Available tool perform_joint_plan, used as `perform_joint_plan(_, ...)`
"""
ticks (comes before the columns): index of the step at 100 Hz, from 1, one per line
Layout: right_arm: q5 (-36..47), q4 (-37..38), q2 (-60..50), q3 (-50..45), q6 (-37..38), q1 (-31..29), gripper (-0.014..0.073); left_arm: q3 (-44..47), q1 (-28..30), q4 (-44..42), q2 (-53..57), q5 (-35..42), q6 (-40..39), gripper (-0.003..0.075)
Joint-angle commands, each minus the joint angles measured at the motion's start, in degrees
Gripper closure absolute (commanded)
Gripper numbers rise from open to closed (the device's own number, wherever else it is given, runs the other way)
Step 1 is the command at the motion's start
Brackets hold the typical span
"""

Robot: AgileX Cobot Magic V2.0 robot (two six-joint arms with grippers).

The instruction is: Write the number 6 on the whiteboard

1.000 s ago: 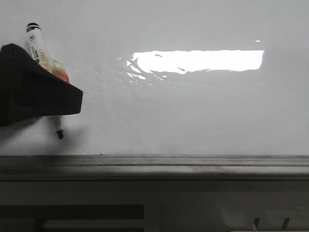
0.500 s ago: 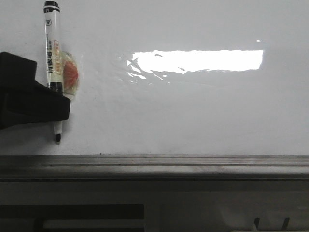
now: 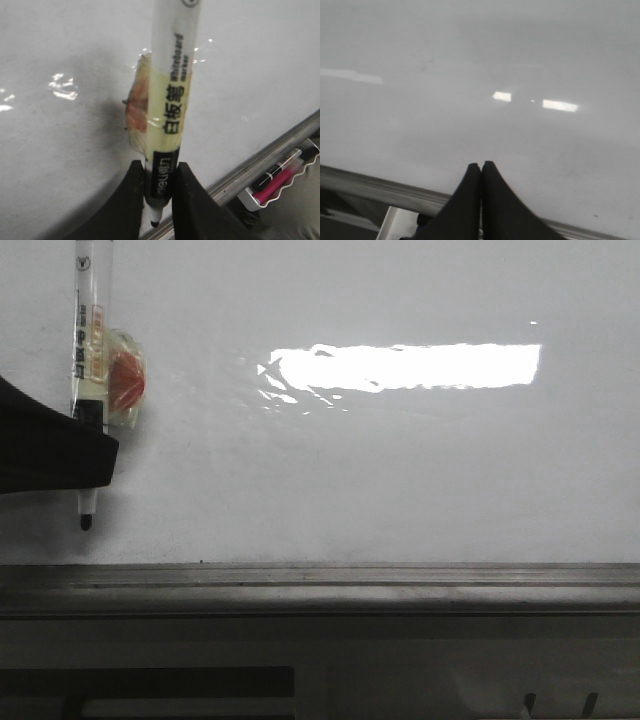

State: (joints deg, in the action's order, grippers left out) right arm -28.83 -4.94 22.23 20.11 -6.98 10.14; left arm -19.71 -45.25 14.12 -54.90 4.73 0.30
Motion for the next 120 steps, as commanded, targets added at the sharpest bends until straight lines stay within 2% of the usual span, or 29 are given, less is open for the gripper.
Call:
perform_joint_plan(1,3.6,-3.7,3.6,3.5,-4.2,3.9,0.0657,-1.5,-1.2,-5.2,1.7,2.9,0.0,0.0741)
perform_joint_plan(16,3.7,-8.4,10.2,8.1,-10.5,13.3,0.0656,-1.6,-3.9,-11.8,1.5,2.5,0.0,0.0741)
perform_joint_plan(28,4.0,-8.4,15.5,12.4,-10.9,21.5,0.0640,-1.6,-5.6,-18.4,1.0,2.2,0.0,0.0741)
perform_joint_plan(37,5.2,-8.4,19.6,15.3,-11.3,27.4,0.0534,-1.6,-6.1,-22.9,1.0,2.2,0.0,0.0741)
perform_joint_plan(48,8.4,-8.4,24.4,18.2,-11.3,33.4,0.0319,-1.6,-6.1,-25.8,1.0,2.1,0.0,0.0741)
perform_joint_plan(57,10.6,-8.4,27.6,20.0,-11.3,36.4,0.0237,-1.6,-6.1,-27.9,1.0,2.1,0.0,0.0741)
perform_joint_plan(78,14.4,-9.6,34.8,24.3,-11.3,39.1,0.0242,-1.6,-6.1,-28.8,1.0,2.1,0.0,0.0741)
perform_joint_plan(120,11.1,-13.3,46.7,36.0,-11.3,43.4,0.0282,-1.6,-6.1,-28.8,1.0,2.1,0.0,0.0741)
